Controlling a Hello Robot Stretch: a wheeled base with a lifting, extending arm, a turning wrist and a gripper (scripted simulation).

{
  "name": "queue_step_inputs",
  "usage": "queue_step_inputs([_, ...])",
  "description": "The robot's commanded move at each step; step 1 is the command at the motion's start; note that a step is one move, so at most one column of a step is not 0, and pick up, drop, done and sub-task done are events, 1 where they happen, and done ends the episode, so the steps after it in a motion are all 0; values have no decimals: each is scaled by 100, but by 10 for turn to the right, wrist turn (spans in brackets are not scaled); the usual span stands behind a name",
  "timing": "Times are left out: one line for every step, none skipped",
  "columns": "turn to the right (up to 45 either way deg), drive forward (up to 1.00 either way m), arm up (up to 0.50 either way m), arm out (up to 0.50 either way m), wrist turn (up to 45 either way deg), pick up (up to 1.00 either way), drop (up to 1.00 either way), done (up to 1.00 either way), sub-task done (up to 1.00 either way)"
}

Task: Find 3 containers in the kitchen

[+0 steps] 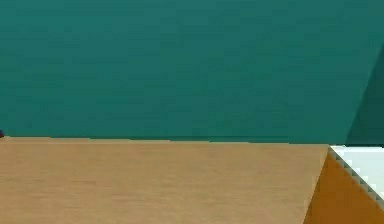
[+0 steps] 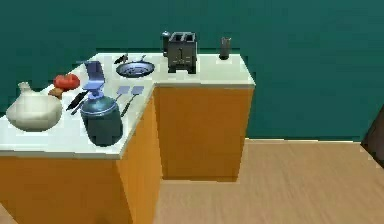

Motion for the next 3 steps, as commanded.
queue_step_inputs([0, 100, 0, 0, 0, 0, 0, 0, 0])
queue_step_inputs([450, 0, 0, 0, 0, 0, 0, 0, 0])
queue_step_inputs([30, 0, 0, 0, 0, 0, 0, 0, 0])
